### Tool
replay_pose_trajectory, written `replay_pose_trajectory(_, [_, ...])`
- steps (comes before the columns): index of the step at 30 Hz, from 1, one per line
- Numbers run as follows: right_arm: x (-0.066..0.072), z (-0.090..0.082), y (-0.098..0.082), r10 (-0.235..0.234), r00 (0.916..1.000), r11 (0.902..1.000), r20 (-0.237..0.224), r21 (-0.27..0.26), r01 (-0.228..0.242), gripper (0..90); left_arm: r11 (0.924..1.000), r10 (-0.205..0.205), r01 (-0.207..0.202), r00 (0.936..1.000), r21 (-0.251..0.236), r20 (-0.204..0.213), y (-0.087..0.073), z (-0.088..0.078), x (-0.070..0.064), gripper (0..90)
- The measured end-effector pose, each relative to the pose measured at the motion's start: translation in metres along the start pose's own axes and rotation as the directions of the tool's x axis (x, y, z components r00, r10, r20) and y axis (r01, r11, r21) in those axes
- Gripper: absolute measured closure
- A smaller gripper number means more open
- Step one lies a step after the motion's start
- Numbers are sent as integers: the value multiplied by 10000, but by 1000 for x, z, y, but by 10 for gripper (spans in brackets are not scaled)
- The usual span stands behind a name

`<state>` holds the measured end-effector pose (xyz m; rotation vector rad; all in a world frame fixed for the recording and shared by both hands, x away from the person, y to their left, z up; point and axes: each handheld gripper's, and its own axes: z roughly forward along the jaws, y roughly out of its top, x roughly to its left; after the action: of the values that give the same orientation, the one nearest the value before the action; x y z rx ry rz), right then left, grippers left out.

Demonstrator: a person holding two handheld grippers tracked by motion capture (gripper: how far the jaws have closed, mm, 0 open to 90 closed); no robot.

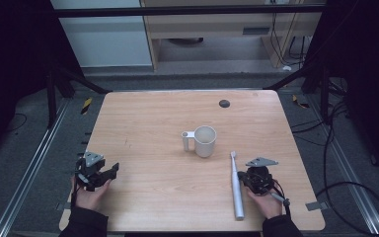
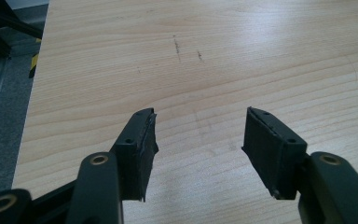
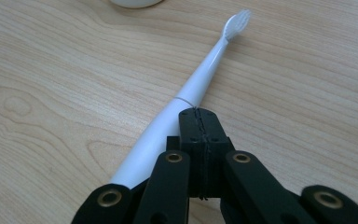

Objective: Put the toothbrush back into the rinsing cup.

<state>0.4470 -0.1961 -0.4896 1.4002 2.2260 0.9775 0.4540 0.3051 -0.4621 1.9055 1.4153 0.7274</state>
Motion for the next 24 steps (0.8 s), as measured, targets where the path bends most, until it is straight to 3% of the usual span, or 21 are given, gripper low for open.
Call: replay_pose_trajectory(24, [3,11,7,-134,9998,9996,-138,264,137,900,10000,28,-28,10000,0,-8,0,0,0,429])
